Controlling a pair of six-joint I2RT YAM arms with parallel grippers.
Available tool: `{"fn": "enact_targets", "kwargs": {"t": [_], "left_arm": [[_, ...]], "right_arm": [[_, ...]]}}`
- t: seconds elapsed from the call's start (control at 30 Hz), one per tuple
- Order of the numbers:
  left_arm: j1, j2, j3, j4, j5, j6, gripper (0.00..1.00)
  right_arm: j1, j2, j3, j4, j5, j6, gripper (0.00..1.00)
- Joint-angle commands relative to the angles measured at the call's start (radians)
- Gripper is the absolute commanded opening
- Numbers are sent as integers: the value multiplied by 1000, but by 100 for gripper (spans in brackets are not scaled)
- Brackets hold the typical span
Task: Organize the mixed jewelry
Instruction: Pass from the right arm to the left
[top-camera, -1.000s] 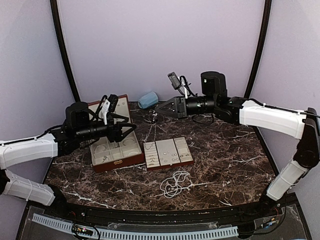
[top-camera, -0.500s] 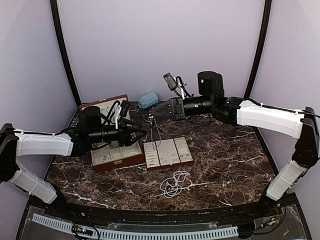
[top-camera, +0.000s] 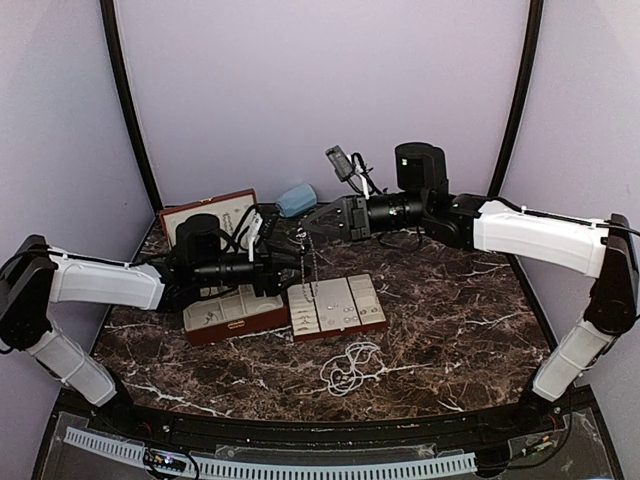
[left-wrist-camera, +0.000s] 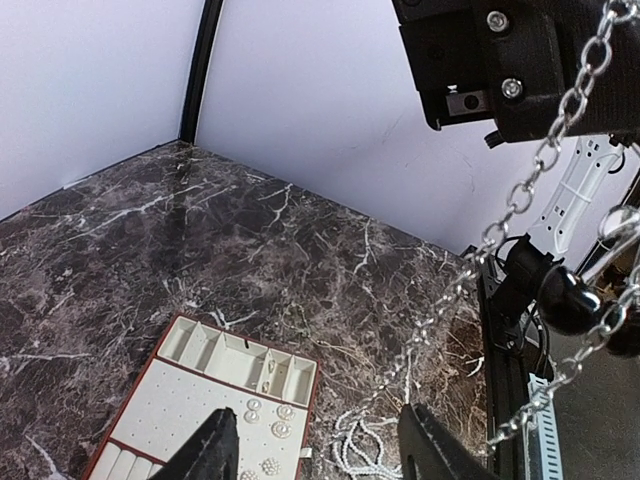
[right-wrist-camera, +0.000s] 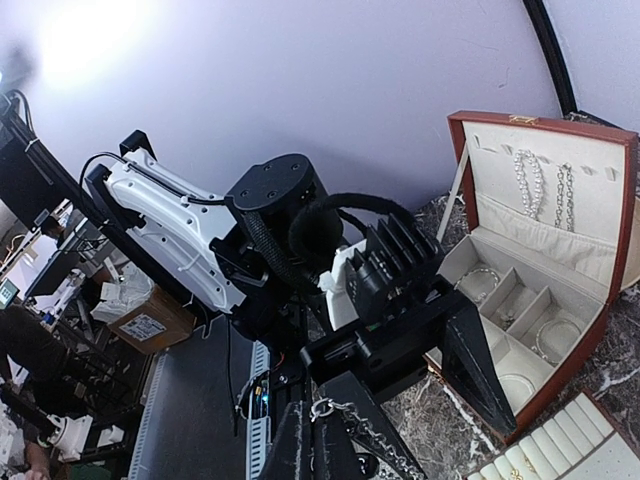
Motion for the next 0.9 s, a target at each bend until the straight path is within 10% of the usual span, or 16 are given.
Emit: {"fn": "enact_targets", "kwargs": {"t": [0.0,0.87], "left_arm": [[-21,13,35,41,-15,22,57],[-92,106,-37,195,-86,-49,21]], "right_arm": [[14,-34,8,54,-18,6,0],[15,-81,-26,80,12,13,0]]}}
